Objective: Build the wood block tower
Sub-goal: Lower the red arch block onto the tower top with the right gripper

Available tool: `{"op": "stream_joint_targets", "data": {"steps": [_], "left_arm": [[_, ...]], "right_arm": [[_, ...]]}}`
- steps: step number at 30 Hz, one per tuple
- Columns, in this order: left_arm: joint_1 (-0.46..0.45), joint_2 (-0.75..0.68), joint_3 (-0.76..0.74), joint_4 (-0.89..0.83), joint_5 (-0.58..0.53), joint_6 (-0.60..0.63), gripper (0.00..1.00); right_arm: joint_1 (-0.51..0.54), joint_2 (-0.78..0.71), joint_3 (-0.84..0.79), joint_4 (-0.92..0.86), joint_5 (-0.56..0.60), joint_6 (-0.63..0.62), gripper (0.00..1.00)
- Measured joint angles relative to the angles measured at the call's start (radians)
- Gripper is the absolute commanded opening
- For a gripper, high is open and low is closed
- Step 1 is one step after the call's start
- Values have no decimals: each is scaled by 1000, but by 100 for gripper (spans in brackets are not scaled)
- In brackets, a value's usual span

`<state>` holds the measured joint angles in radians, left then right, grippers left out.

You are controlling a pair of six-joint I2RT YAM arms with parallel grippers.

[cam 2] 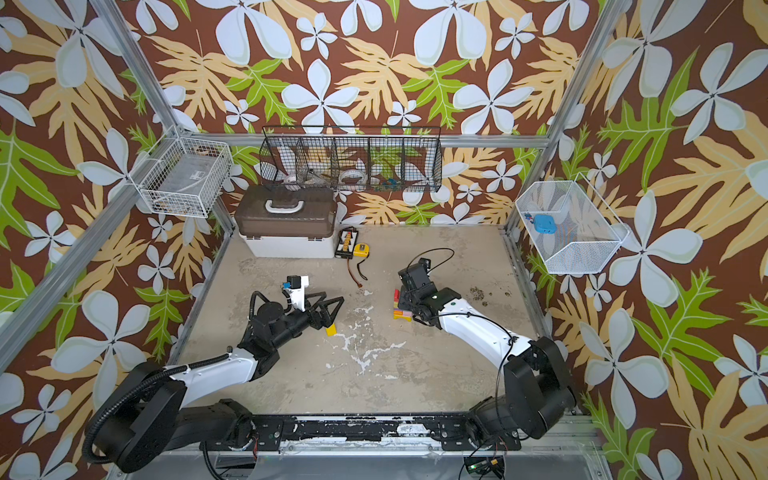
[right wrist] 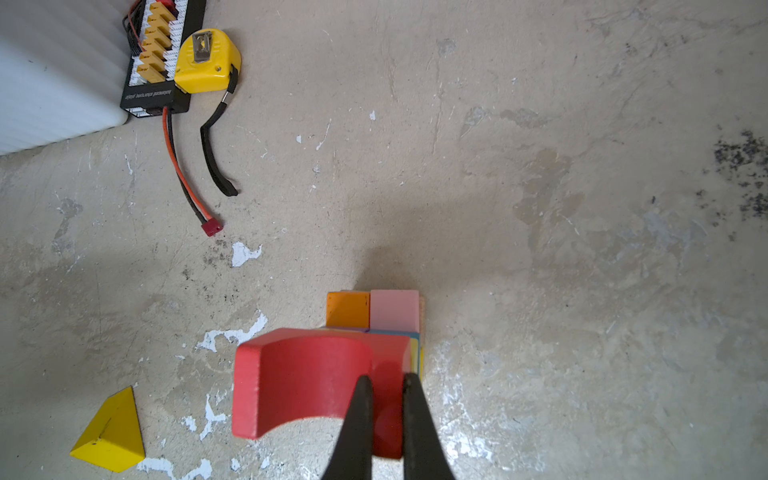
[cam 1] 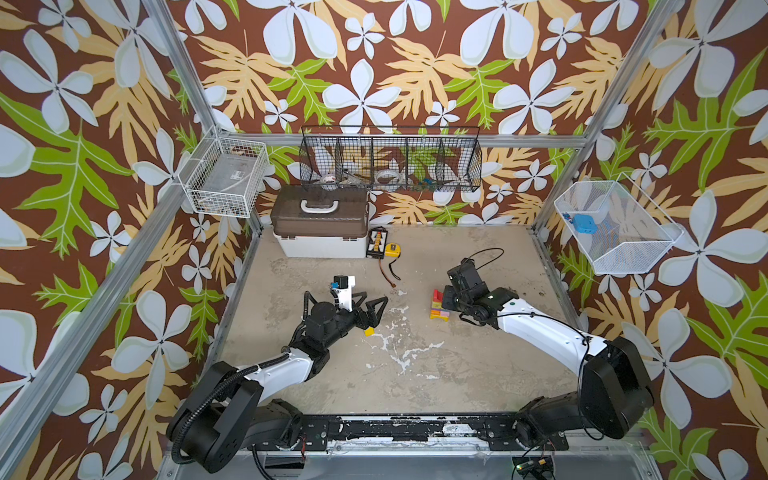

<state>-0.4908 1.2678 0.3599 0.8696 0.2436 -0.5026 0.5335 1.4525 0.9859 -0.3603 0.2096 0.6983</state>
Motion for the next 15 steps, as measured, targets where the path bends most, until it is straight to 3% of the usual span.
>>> {"op": "stream_joint_targets", "data": {"steps": [6, 11, 15], "left_arm": [[-2, 0, 0, 0, -2, 0, 93], [-3, 0, 0, 0, -2, 3, 93], [-3, 0, 0, 0, -2, 3, 93]], "right_arm": [[0, 0, 0, -4, 0, 0, 21], [0, 0, 0, -8, 0, 1, 12], [0, -3, 3, -11, 0, 1, 11]]}}
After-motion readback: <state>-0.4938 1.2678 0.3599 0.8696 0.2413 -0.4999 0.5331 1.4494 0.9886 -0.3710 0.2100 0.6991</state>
